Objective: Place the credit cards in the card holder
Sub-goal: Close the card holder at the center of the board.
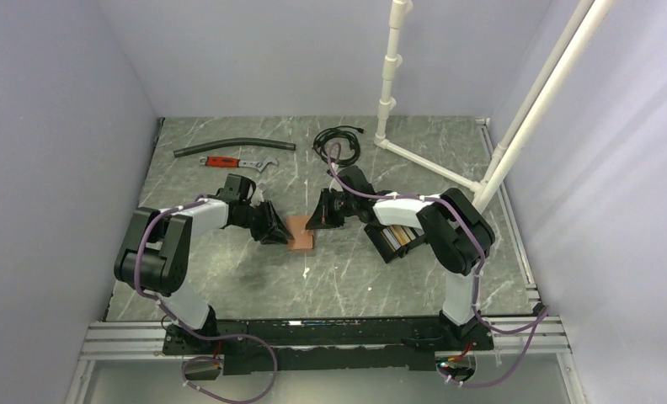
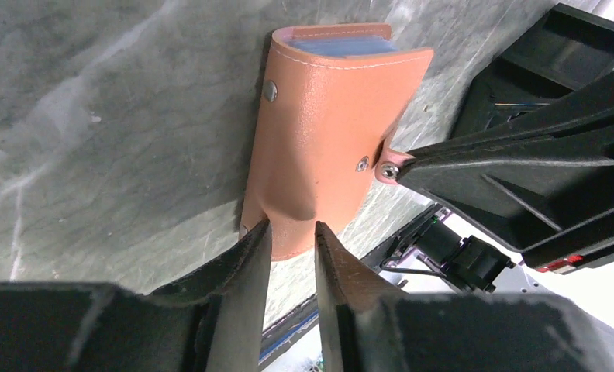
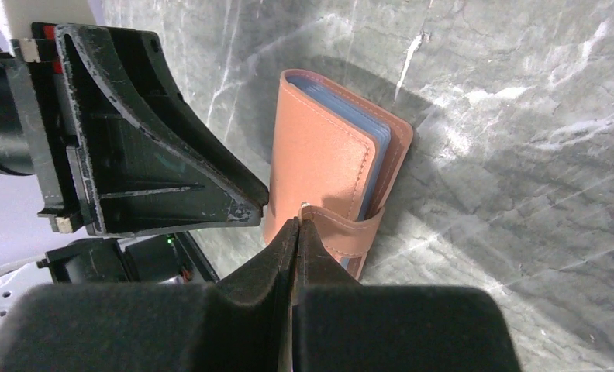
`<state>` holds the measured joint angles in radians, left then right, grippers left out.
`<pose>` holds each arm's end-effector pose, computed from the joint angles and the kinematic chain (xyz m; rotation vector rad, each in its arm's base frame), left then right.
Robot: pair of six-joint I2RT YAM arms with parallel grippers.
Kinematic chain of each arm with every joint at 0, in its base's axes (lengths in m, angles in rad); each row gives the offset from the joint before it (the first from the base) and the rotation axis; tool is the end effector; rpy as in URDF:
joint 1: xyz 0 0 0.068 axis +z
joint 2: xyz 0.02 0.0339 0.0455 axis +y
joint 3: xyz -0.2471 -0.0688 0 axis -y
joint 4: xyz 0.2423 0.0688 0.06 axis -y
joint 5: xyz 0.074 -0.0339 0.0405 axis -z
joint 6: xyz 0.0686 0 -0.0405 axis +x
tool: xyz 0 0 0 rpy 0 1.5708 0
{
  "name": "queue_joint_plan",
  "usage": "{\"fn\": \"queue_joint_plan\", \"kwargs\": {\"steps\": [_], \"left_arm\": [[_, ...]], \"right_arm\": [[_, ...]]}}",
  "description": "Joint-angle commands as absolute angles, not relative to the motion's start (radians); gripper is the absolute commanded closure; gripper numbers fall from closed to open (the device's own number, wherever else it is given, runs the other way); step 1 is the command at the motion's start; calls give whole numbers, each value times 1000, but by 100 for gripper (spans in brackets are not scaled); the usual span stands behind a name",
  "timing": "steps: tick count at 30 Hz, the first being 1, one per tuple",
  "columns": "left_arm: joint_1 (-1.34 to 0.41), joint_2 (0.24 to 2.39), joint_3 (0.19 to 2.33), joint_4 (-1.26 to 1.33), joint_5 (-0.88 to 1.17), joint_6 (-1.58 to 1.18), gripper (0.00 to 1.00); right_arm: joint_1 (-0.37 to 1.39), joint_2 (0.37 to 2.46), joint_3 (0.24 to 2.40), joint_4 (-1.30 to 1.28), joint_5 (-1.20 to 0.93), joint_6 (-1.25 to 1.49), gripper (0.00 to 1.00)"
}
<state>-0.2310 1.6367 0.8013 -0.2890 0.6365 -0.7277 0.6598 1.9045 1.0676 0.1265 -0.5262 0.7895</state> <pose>0.2818 -0.1082 0.1041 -0.4901 2.7931 -1.1227 0.3019 0.2778 0.1203 -0.1480 2.5436 1.2791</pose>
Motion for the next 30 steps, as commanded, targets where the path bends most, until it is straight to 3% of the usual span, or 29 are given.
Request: {"fn": "queue_joint_plan", "kwargs": {"steps": [1, 30], "left_arm": [[-244, 1648, 802, -204, 666, -751, 69], [-287, 1671, 810, -168, 644, -786, 77]], "right_arm": [[658, 1934, 1084, 164, -546, 784, 100], [685, 1967, 1129, 88, -506, 704, 100]]}}
